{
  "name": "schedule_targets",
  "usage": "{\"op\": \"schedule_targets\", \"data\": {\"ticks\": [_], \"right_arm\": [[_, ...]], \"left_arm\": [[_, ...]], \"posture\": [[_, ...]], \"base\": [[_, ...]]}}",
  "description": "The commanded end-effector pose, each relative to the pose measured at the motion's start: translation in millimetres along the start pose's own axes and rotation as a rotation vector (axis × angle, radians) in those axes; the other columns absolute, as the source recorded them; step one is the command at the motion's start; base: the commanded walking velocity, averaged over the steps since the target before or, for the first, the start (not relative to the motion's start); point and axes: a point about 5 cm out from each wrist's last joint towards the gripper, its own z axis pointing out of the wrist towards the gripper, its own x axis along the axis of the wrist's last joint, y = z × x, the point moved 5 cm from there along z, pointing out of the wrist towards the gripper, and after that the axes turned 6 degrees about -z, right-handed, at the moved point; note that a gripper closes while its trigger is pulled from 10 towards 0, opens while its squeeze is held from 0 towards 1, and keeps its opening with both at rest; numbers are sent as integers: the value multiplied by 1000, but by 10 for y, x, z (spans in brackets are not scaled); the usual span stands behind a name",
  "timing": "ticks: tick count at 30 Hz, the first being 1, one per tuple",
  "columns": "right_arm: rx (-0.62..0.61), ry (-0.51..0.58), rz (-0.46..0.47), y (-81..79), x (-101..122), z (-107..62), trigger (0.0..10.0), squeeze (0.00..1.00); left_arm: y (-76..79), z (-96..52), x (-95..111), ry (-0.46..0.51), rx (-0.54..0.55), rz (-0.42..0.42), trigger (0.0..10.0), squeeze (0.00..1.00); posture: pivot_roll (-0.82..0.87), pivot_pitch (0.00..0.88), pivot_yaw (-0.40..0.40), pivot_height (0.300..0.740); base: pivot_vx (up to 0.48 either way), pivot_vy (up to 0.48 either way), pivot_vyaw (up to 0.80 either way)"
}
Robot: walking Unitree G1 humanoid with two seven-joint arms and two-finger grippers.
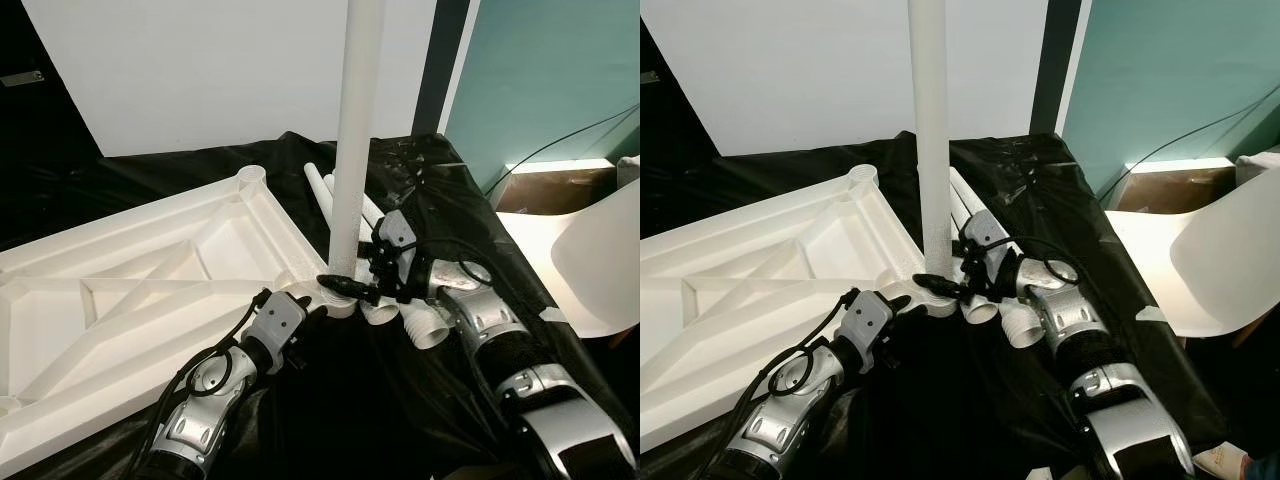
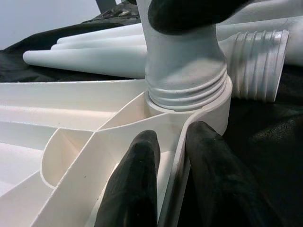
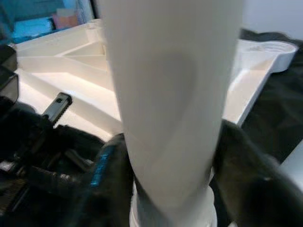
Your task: Building children table
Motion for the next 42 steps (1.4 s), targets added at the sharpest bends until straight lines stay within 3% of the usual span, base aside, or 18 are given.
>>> {"op": "schedule_targets", "data": {"ticks": [1, 16, 19, 20, 21, 23, 25, 30, 38, 42], "right_arm": [[98, -15, -5, -76, -14, -1, 0, 0], [165, -92, 29, 51, -147, -198, 0, 0], [70, -7, 37, 47, -76, -117, 0, 0], [-69, 47, 2, 128, -1, -60, 0, 0], [-69, 47, 2, 128, -1, -60, 0, 0], [-337, 155, 11, 221, 145, 1, 0, 0], [-337, 155, 11, 221, 145, 1, 0, 0], [-620, 225, 97, 160, 176, -41, 0, 0], [-813, 241, 104, 215, 190, -149, 0, 0], [-838, 232, 96, 207, 206, -143, 0, 0]], "left_arm": [[184, -45, -322, -122, -88, -49, 10000, 0], [207, -47, -309, -117, -98, -48, 10000, 0], [216, -48, -304, -116, -98, -48, 10000, 0], [218, -46, -302, -115, -96, -50, 10000, 0], [218, -46, -302, -115, -96, -50, 10000, 0], [224, -48, -302, -114, -93, -54, 10000, 0], [224, -48, -302, -114, -93, -54, 10000, 0], [212, -64, -305, -119, -93, -51, 10000, 0], [223, -73, -302, -120, -99, -49, 10000, 0], [224, -78, -305, -121, -100, -50, 10000, 0]], "posture": [[177, 0, -11, 740], [169, 0, -7, 740], [174, 0, -12, 740], [176, 0, -13, 740], [176, 0, -13, 740], [177, 0, -13, 740], [177, 0, -13, 740], [179, 0, -8, 740], [181, 0, -2, 740], [183, 0, -5, 740]], "base": [[0, 0, 0], [0, 0, 0], [0, 0, 0], [0, 0, 0], [0, 0, 0], [0, 0, 0], [0, 0, 0], [0, 0, 0], [0, 0, 0], [0, 0, 0]]}}
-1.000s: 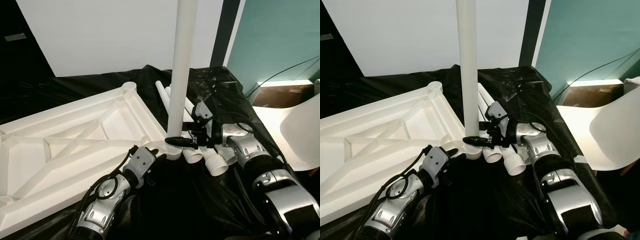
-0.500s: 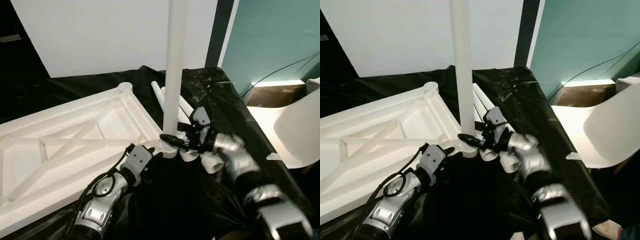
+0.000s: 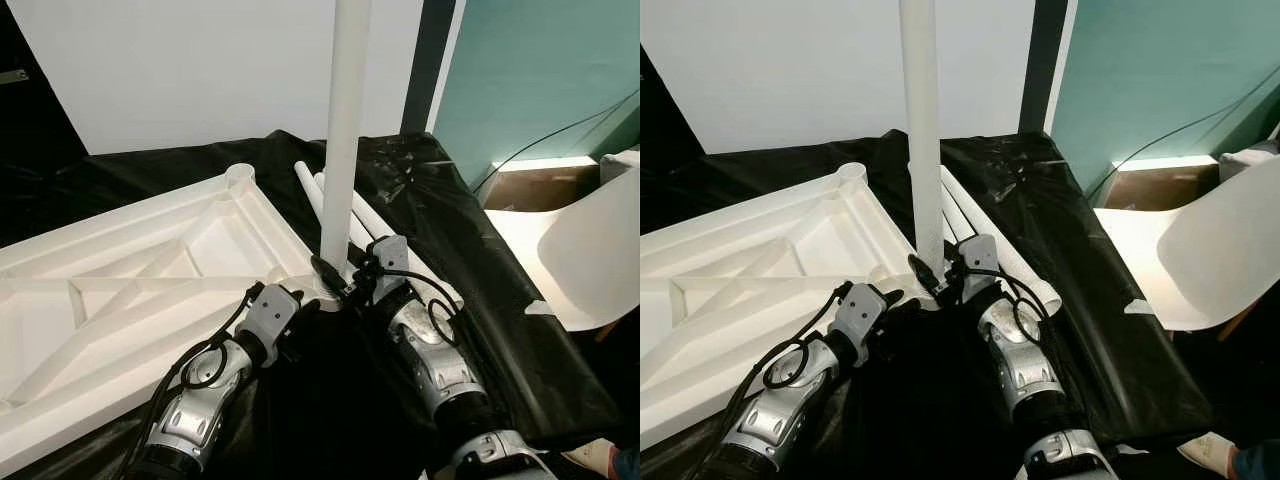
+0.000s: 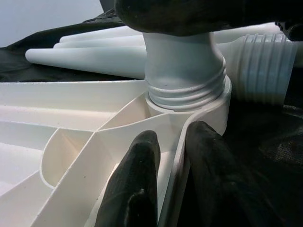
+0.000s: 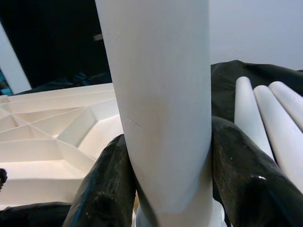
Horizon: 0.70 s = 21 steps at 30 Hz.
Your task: Building children table
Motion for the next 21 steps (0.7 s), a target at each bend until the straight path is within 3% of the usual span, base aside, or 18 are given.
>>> {"op": "schedule_targets", "data": {"ticks": [1, 2, 5, 6, 8, 9, 10, 11, 18, 21], "right_arm": [[-170, 87, -31, 309, 273, 32, 0, 0], [-137, 74, -43, 247, 258, 43, 6627, 0], [-104, 59, -57, 178, 242, 50, 6627, 0], [-44, 37, -33, 122, 208, 77, 10000, 1000], [-3, 23, -12, 85, 186, 93, 10000, 1000], [98, 4, -4, -2, 154, 104, 10000, 122], [98, 4, -4, -2, 154, 104, 10000, 122], [169, -7, -4, -53, 134, 103, 10000, 0], [482, -89, -107, -28, 52, 77, 10000, 0], [537, -116, -122, -10, 24, 56, 10000, 0]], "left_arm": [[318, -60, -331, -120, -131, -43, 10000, 0], [319, -60, -333, -121, -130, -43, 10000, 0], [319, -61, -334, -121, -129, -44, 10000, 0], [321, -59, -334, -120, -128, -45, 10000, 0], [322, -57, -334, -120, -128, -46, 10000, 0], [325, -51, -335, -119, -128, -47, 10000, 0], [325, -51, -335, -119, -128, -47, 10000, 0], [326, -48, -336, -119, -128, -48, 10000, 0], [327, -23, -337, -117, -128, -48, 10000, 0], [329, -18, -335, -115, -127, -49, 10000, 0]], "posture": [[184, 0, -6, 740], [184, 0, -6, 740], [184, 0, -6, 740], [183, 0, -10, 740], [183, 0, -10, 740], [178, 0, -11, 740], [178, 0, -11, 740], [178, 0, -11, 740], [170, 0, -18, 740], [171, 0, -19, 740]], "base": [[0, 0, 0], [0, 0, 0], [0, 0, 0], [0, 0, 0], [0, 0, 0], [0, 0, 0], [0, 0, 0], [0, 0, 0], [0, 0, 0], [0, 0, 0]]}}
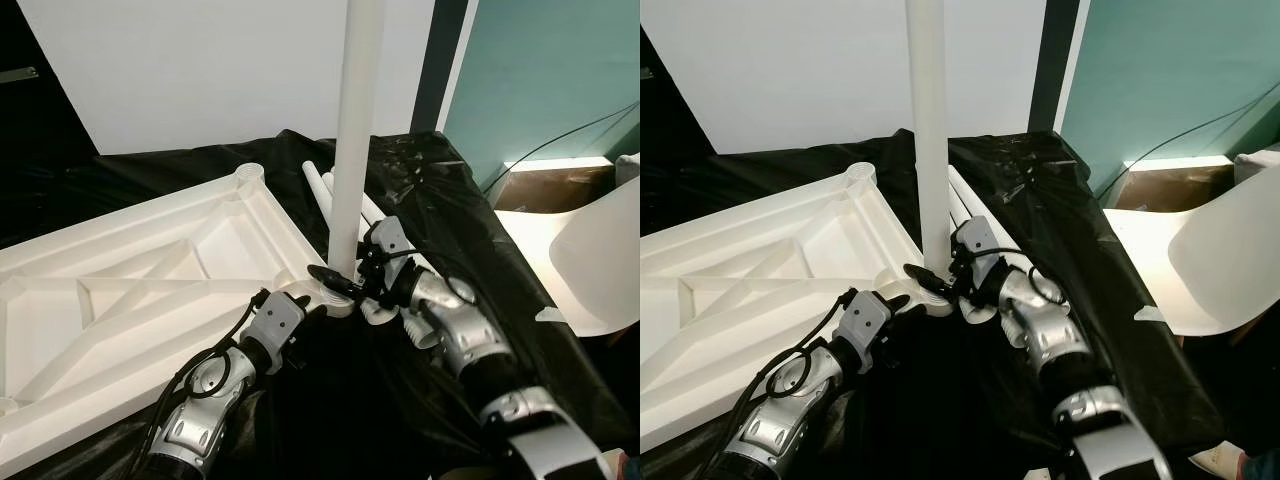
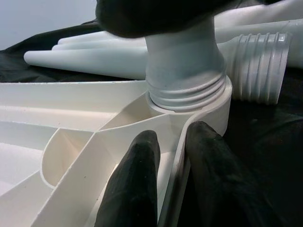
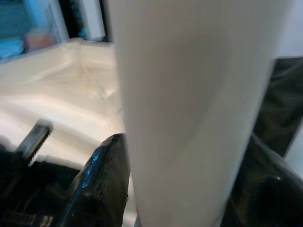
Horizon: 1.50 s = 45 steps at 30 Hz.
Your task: Building children table
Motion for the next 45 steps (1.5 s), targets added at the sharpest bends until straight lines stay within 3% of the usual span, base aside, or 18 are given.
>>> {"op": "schedule_targets", "data": {"ticks": [1, 3, 4, 6, 7, 8, 19, 24, 25, 26, 27, 28, 30, 35, 40, 45], "right_arm": [[83, -45, 7, -29, -79, -25, 10000, 0], [129, -82, -20, 28, -116, -71, 10000, 0], [149, -97, -35, 65, -126, -92, 8275, 0], [162, -104, -44, 86, -129, -107, 8275, 0], [174, -108, -49, 119, -126, -122, 2902, 0], [185, -114, -50, 143, -125, -133, 0, 0], [227, -128, -45, 245, -102, -160, 0, 0], [169, -69, 19, 141, -137, -139, 0, 0], [92, -17, 23, 156, -90, -109, 0, 0], [92, -17, 23, 156, -90, -109, 0, 0], [-33, 52, 55, 210, -21, -84, 0, 0], [-33, 52, 55, 210, -21, -84, 0, 0], [-403, 177, 153, 298, 56, -177, 0, 0], [-521, 188, 174, 280, 54, -215, 0, 0], [-673, 197, 199, 373, 94, -238, 0, 0], [-696, 190, 208, 331, 95, -225, 0, 0]], "left_arm": [[246, -27, -337, -126, -104, -55, 10000, 0], [249, -26, -336, -125, -102, -55, 10000, 0], [250, -26, -336, -125, -101, -56, 10000, 0], [252, -27, -336, -125, -101, -56, 10000, 0], [252, -28, -337, -125, -101, -57, 10000, 0], [252, -29, -338, -125, -100, -57, 10000, 0], [254, -38, -351, -125, -94, -62, 10000, 0], [262, -49, -357, -127, -96, -60, 10000, 0], [261, -49, -356, -127, -96, -60, 10000, 0], [261, -49, -356, -127, -96, -60, 10000, 0], [258, -48, -353, -126, -95, -60, 10000, 0], [258, -48, -353, -126, -95, -60, 10000, 0], [264, -52, -352, -125, -93, -62, 10000, 0], [261, -63, -358, -127, -94, -62, 10000, 0], [253, -63, -350, -128, -96, -58, 10000, 0], [268, -56, -339, -124, -97, -60, 10000, 0]], "posture": [[172, 0, -20, 740], [172, 0, -19, 740], [173, 0, -20, 740], [174, 0, -20, 740], [176, 0, -22, 740], [177, 0, -22, 740], [183, 0, -22, 740], [182, 0, -23, 740], [182, 0, -23, 740], [182, 0, -23, 740], [186, 0, -26, 740], [186, 0, -26, 740], [186, 0, -24, 740], [184, 0, -20, 740], [188, 0, -22, 740], [190, 0, -22, 740]], "base": [[0, 0, 0], [0, 0, 0], [0, 0, 0], [0, 0, 0], [0, 0, 0], [0, 0, 0], [0, 0, 0], [0, 0, 0], [0, 0, 0], [0, 0, 0], [0, 0, 0], [0, 0, 0], [0, 0, 0], [0, 0, 0], [0, 0, 0], [0, 0, 0]]}}
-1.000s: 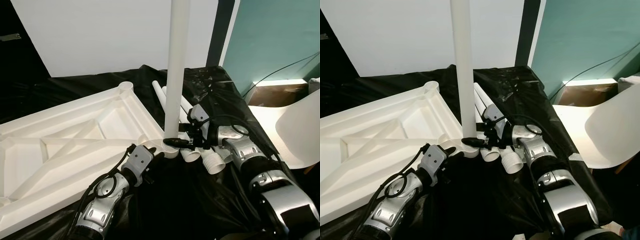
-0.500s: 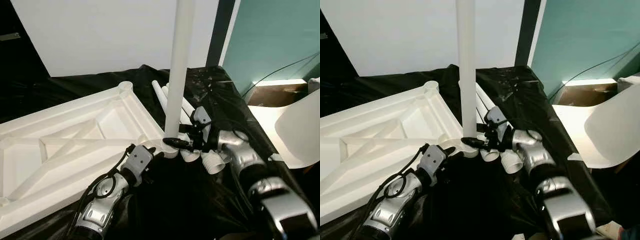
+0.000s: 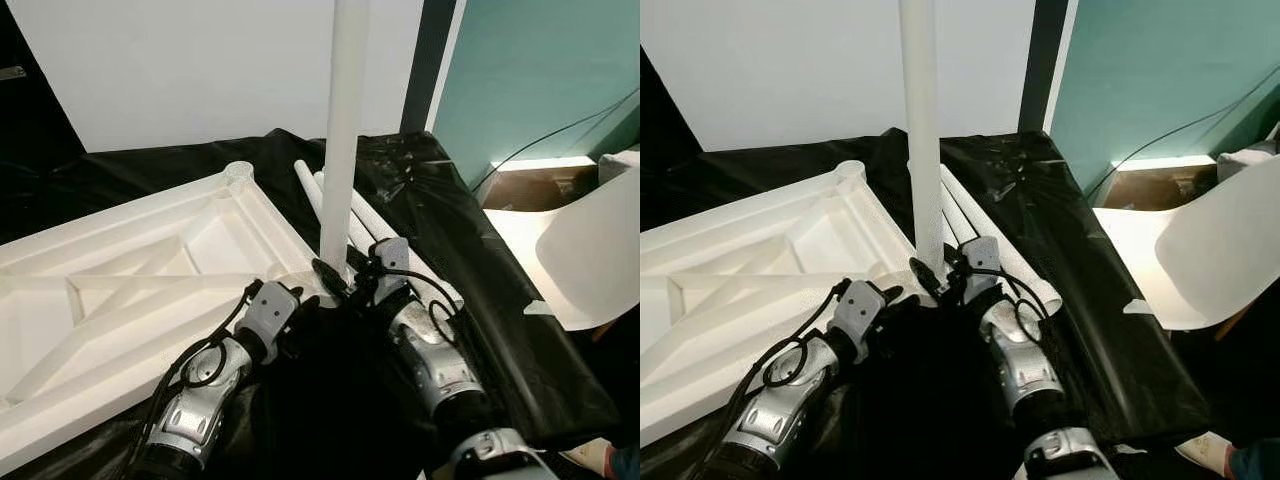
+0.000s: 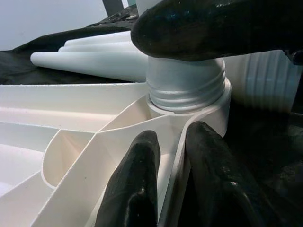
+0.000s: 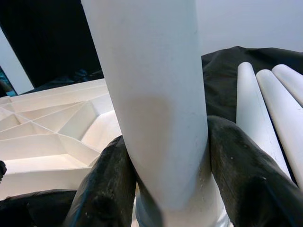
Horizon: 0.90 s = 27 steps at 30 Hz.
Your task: Building children table
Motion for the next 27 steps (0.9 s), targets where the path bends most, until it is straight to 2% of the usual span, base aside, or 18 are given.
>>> {"op": "schedule_targets", "data": {"ticks": [1, 2, 3, 5, 8, 9, 11, 12, 14, 17, 19, 23, 27], "right_arm": [[-208, 121, 15, 396, 336, 13, 0, 0], [-208, 108, 14, 373, 325, 7, 3529, 0], [-162, 104, 28, 301, 322, 20, 10000, 1000], [-75, 95, 47, 175, 321, 48, 10000, 1000], [-27, 82, 49, 116, 307, 66, 10000, 1000], [68, 42, 32, 32, 258, 91, 10000, 475], [92, 31, 29, 18, 243, 95, 10000, 475], [135, 21, 19, 13, 229, 93, 10000, 0], [167, 12, 13, 13, 220, 90, 10000, 0], [351, -41, -26, 2, 178, 36, 10000, 0], [458, -82, -58, 53, 160, -7, 10000, 0], [513, -127, -88, 136, 129, -23, 10000, 0], [571, -206, -196, 308, 70, -4, 10000, 0]], "left_arm": [[379, -57, -368, -128, -134, -54, 10000, 0], [386, -64, -376, -129, -133, -57, 10000, 0], [391, -70, -386, -131, -133, -59, 10000, 0], [392, -70, -395, -133, -131, -61, 10000, 0], [390, -63, -393, -133, -131, -62, 10000, 0], [387, -43, -379, -129, -130, -61, 10000, 0], [385, -38, -375, -128, -130, -61, 10000, 0], [383, -34, -374, -127, -130, -61, 10000, 0], [377, -31, -375, -128, -129, -62, 10000, 0], [373, -34, -383, -129, -129, -61, 10000, 0], [370, -33, -383, -130, -131, -58, 10000, 0], [362, -25, -377, -128, -130, -54, 10000, 0], [341, -13, -366, -124, -124, -50, 10000, 0]], "posture": [[190, 0, -22, 740], [187, 0, -25, 740], [186, 0, -26, 740], [187, 0, -28, 740], [185, 0, -28, 740], [183, 0, -30, 740], [183, 0, -30, 740], [181, 0, -30, 740], [178, 0, -29, 740], [175, 0, -28, 740], [175, 0, -28, 740], [180, 0, -32, 740], [187, 0, -36, 740]], "base": [[0, 0, 0], [0, 0, 0], [0, 0, 0], [0, 0, 0], [0, 0, 0], [0, 0, 0], [0, 0, 0], [0, 0, 0], [0, 0, 0], [0, 0, 0], [0, 0, 0], [0, 0, 0], [0, 0, 0]]}}
